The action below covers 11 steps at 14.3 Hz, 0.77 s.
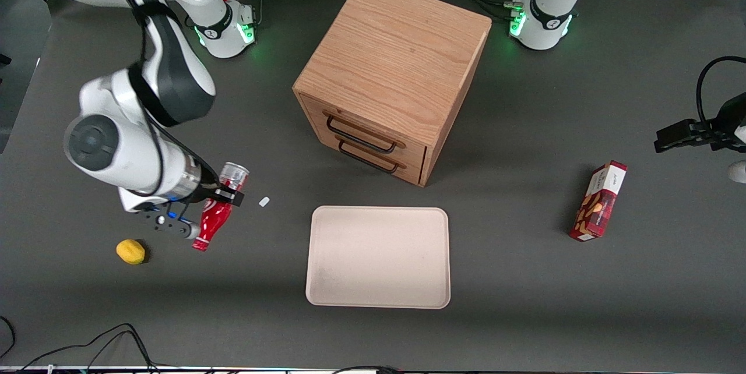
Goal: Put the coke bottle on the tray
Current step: 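Carry the upright bottle over the cream tray and lower it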
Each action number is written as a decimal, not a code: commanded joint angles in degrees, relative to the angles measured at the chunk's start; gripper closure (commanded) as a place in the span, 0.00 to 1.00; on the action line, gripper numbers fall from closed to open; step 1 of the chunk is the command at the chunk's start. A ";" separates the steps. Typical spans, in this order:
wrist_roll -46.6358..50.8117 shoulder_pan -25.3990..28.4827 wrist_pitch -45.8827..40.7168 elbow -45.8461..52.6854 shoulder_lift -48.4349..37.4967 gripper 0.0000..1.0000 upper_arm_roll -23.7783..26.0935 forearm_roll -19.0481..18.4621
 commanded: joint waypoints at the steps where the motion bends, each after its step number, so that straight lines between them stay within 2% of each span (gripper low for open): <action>1: -7.83 0.90 -7.55 15.05 6.30 1.00 3.15 -0.04; 5: -8.92 2.12 -4.60 18.87 13.59 1.00 8.88 -0.21; 11: -9.26 3.27 5.32 18.87 29.94 1.00 10.12 -0.21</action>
